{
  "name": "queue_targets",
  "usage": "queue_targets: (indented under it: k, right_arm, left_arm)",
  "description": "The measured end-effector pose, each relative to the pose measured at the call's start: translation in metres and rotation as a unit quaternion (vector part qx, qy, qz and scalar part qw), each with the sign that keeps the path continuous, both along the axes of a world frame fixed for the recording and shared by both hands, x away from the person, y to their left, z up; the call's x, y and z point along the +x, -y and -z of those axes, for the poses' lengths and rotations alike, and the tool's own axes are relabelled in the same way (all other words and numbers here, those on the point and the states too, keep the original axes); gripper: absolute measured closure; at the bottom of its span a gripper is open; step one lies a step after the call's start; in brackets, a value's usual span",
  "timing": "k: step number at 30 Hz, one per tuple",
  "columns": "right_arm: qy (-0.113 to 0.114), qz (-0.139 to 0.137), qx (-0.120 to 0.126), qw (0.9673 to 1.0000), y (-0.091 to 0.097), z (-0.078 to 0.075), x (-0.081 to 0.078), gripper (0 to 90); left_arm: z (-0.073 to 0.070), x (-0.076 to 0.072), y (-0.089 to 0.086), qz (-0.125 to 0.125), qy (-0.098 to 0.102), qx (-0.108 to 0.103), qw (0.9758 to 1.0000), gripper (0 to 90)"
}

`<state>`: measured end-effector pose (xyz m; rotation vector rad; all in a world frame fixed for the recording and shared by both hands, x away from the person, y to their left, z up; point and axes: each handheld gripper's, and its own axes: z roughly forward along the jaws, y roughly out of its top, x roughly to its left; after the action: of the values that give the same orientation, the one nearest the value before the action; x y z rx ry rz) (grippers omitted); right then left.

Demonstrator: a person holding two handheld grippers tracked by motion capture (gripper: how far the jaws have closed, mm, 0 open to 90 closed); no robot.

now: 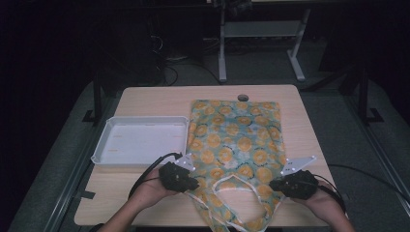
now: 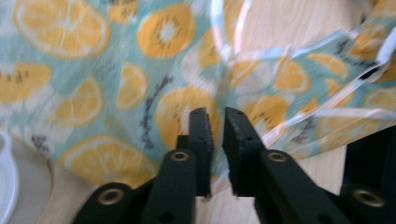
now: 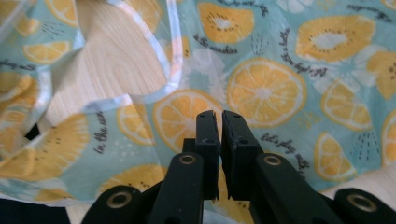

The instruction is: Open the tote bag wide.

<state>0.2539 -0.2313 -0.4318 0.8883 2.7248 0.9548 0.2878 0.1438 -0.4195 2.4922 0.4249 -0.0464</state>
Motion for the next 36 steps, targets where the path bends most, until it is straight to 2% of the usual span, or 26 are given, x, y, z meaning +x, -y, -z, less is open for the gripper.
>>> queue_targets:
  k: [1,2,3,5,7,9,10,11,13,16,20,22,26,27,30,33,34,35,36]
  right_arm:
    - [-0.001,-0.004,0.006,1.0000,-0.002,-0.002,-0.001,80.1]
    - [-0.001,-0.006,0.009,0.9999,-0.002,-0.002,-0.001,79.0]
    - [-0.002,-0.008,0.010,0.9999,-0.003,-0.003,-0.002,77.7]
    - [-0.001,-0.010,0.013,0.9999,-0.003,-0.003,-0.002,76.5]
    - [0.004,-0.016,0.019,0.9997,-0.002,-0.005,-0.004,72.0]
    - [0.003,-0.015,0.020,0.9997,-0.002,-0.006,-0.004,70.4]
    - [0.011,-0.018,0.016,0.9996,-0.001,-0.006,-0.006,66.9]
    - [0.011,-0.018,0.016,0.9996,-0.001,-0.006,-0.006,66.9]
    - [0.010,-0.023,0.013,0.9996,0.001,-0.003,-0.006,60.3]
    - [0.010,-0.026,0.006,0.9996,0.002,-0.001,-0.005,56.4]
    - [0.011,-0.028,0.001,0.9995,0.003,0.002,-0.004,51.6]
    - [0.009,-0.026,-0.003,0.9996,0.003,0.003,-0.003,50.1]
    - [0.009,-0.025,-0.002,0.9996,0.004,0.003,-0.003,49.1]
    - [0.009,-0.025,-0.002,0.9996,0.004,0.003,-0.003,49.1]
    - [0.010,-0.026,-0.001,0.9996,0.004,0.003,-0.003,48.5]
    - [0.009,-0.027,-0.001,0.9996,0.003,0.004,-0.003,48.0]
    - [0.009,-0.028,-0.001,0.9996,0.003,0.004,-0.004,47.7]
    - [0.010,-0.031,-0.002,0.9995,0.003,0.004,-0.004,47.3]
    - [0.010,-0.031,-0.002,0.9995,0.003,0.004,-0.004,47.3]
  left_arm:
    - [-0.003,-0.002,0.002,0.011,0.003,-0.010,0.9999,72.4]
    - [-0.003,-0.002,0.002,0.011,0.003,-0.010,0.9999,69.9]
    - [-0.005,-0.004,0.004,0.022,0.005,-0.014,0.9996,66.9]
    - [-0.005,-0.006,0.004,0.025,0.003,-0.016,0.9995,63.4]
    - [-0.004,-0.008,0.004,0.030,0.006,-0.014,0.9994,55.5]
    - [-0.002,-0.010,0.004,0.031,0.008,-0.012,0.9994,53.5]
    - [-0.001,-0.010,0.003,0.032,0.008,-0.010,0.9994,48.5]
    - [0.000,-0.010,0.003,0.031,0.010,-0.007,0.9994,48.5]
    - [0.004,-0.007,0.003,0.028,0.014,-0.003,0.9995,43.5]
    - [0.010,-0.001,0.005,0.020,0.008,0.002,0.9998,39.7]
    - [0.016,-0.001,0.010,0.032,0.002,0.013,0.9994,35.5]
    - [0.020,-0.002,0.014,0.042,-0.001,0.021,0.9989,35.1]
    - [0.026,-0.005,0.019,0.045,0.001,0.035,0.9984,37.7]
    - [0.028,-0.006,0.020,0.050,0.005,0.046,0.9977,37.7]
    - [0.029,-0.009,0.021,0.052,0.022,0.049,0.9972,40.7]
    - [0.028,-0.010,0.021,0.051,0.042,0.060,0.9961,48.7]
    - [0.028,-0.010,0.022,0.047,0.043,0.062,0.9961,50.8]
    - [0.028,-0.010,0.022,0.044,0.043,0.063,0.9962,56.5]
    - [0.027,-0.010,0.022,0.043,0.044,0.065,0.9960,56.5]
